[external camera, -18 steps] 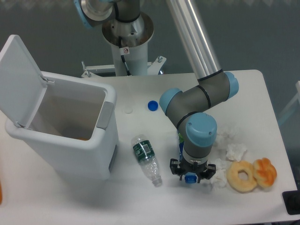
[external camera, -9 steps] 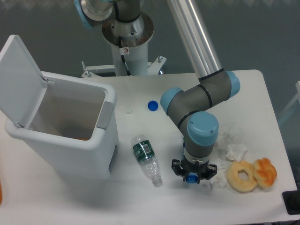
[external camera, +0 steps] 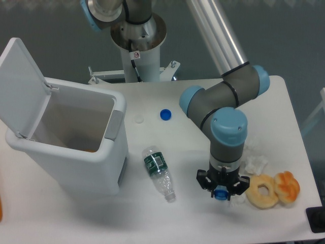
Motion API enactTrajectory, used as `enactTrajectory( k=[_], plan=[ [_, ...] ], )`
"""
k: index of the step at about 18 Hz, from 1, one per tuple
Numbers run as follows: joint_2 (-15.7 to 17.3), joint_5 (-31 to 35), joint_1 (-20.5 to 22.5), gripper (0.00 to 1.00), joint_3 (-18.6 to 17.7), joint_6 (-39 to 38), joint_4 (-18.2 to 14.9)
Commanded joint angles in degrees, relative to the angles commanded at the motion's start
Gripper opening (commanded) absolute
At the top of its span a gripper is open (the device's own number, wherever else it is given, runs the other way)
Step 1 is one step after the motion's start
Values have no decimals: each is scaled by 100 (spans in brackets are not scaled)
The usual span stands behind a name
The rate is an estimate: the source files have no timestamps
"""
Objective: Pick up the plastic bottle
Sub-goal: 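Lift the gripped blue-labelled bottle up off the table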
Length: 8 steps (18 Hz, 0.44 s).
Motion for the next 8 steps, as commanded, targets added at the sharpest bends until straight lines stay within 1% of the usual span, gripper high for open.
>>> enactTrajectory(
  k=[3, 4, 8],
  plan=[
    [0, 9, 18, 10, 237, 72, -35],
    [0, 17, 18, 10, 290, 72, -96],
    [62, 360, 9, 10, 317, 107, -219]
  ],
)
